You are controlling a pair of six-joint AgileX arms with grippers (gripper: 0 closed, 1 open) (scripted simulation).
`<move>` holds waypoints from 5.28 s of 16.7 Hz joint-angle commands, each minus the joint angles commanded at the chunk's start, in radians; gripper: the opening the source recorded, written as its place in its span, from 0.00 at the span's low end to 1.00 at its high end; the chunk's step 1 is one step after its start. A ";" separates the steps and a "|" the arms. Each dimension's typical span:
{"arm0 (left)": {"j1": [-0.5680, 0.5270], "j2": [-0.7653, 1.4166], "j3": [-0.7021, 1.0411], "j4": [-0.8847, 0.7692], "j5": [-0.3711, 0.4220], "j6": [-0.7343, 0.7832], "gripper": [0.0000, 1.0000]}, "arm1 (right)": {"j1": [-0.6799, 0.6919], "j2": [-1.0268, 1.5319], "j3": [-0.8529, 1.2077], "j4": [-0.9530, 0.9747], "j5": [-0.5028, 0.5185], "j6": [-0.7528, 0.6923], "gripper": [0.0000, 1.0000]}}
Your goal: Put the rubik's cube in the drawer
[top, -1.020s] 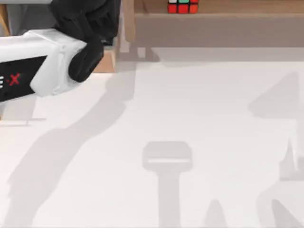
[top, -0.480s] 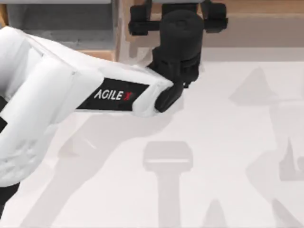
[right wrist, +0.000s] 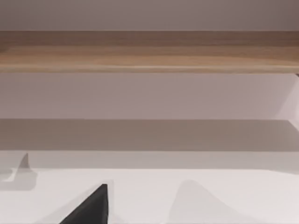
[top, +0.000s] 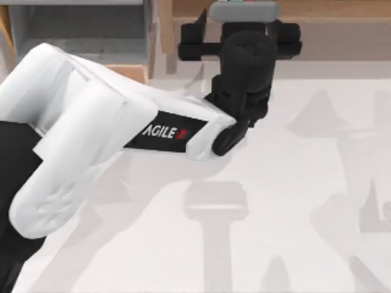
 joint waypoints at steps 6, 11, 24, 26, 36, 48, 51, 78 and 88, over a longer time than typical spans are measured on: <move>0.031 0.063 0.112 -0.053 0.032 -0.001 1.00 | 0.000 0.000 0.000 0.000 0.000 0.000 1.00; 0.075 0.152 0.285 -0.135 0.076 -0.003 1.00 | 0.000 0.000 0.000 0.000 0.000 0.000 1.00; 0.077 0.156 0.291 -0.139 0.079 -0.003 0.32 | 0.000 0.000 0.000 0.000 0.000 0.000 1.00; 0.077 0.156 0.291 -0.139 0.079 -0.003 0.17 | 0.000 0.000 0.000 0.000 0.000 0.000 1.00; 0.077 0.156 0.291 -0.139 0.079 -0.003 0.00 | 0.000 0.000 0.000 0.000 0.000 0.000 1.00; 0.055 0.065 0.212 -0.146 0.054 0.001 0.00 | 0.000 0.000 0.000 0.000 0.000 0.000 1.00; 0.051 0.059 0.222 -0.171 0.066 0.014 0.00 | 0.000 0.000 0.000 0.000 0.000 0.000 1.00; 0.028 -0.057 0.775 -1.816 0.665 0.401 0.00 | 0.000 0.000 0.000 0.000 0.000 0.000 1.00; 0.611 0.037 1.083 -2.398 0.715 0.393 0.00 | 0.000 0.000 0.000 0.000 0.000 0.000 1.00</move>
